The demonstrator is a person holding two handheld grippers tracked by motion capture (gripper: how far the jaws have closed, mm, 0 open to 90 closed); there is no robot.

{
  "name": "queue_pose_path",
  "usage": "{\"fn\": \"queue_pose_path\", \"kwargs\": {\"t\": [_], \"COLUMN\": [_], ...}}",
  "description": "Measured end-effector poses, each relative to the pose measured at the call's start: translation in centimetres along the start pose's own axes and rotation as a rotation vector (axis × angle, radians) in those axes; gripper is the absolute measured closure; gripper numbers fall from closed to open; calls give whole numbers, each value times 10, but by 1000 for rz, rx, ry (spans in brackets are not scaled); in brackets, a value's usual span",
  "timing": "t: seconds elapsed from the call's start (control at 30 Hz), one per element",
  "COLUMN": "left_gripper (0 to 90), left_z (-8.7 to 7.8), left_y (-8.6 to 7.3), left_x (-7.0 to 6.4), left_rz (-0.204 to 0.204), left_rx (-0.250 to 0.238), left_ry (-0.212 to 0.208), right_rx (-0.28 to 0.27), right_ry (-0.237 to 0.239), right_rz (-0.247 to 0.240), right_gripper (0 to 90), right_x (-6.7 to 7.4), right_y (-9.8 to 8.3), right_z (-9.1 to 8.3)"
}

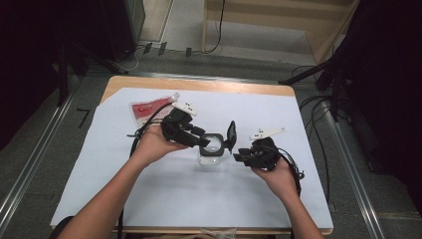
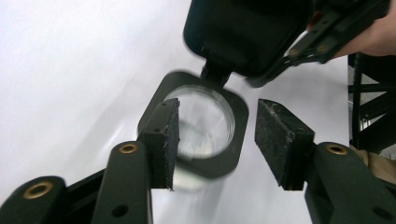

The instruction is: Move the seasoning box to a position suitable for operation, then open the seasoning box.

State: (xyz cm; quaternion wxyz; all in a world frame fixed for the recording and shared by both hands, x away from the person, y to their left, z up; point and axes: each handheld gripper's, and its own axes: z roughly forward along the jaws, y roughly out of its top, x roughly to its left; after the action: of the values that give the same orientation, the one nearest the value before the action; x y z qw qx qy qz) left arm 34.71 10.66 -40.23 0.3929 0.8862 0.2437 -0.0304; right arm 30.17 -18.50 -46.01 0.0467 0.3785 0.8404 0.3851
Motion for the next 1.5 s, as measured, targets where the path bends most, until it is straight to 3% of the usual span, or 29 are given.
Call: {"fn": "queue_pose_path", "kwargs": {"t": [0.03,0.13,0.3,0.47,0.87,1.27,1.5], "left_gripper": [492,482,459,463,465,475,471], "left_z": [-6,-16,-31,-44,-74,-108,-122], "left_y": [-4,-11,-23,-36,-58,-83,-94], "left_x": [1,0,3,6,17,30,38], "left_rz": [-5,-9,-26,-34,-83,-164,-191], "left_rx": [3,-10,-15,1,-34,-74,-47], "left_ry": [13,11,45,82,133,192,239], "right_rx": [-16,-42,-55,-50,-35,-4,-2], "right_ry": [0,19,12,14,-3,-1,-3], "right_rz": [-1,12,-41,-43,-61,-75,-57], "right_gripper": [577,536,487,474,457,465,464], "right_x": [6,12,17,14,5,-4,-9], "right_y": [-3,-12,-19,-14,-10,-1,-1], "right_z": [-4,-8,-8,-8,-6,4,5]}}
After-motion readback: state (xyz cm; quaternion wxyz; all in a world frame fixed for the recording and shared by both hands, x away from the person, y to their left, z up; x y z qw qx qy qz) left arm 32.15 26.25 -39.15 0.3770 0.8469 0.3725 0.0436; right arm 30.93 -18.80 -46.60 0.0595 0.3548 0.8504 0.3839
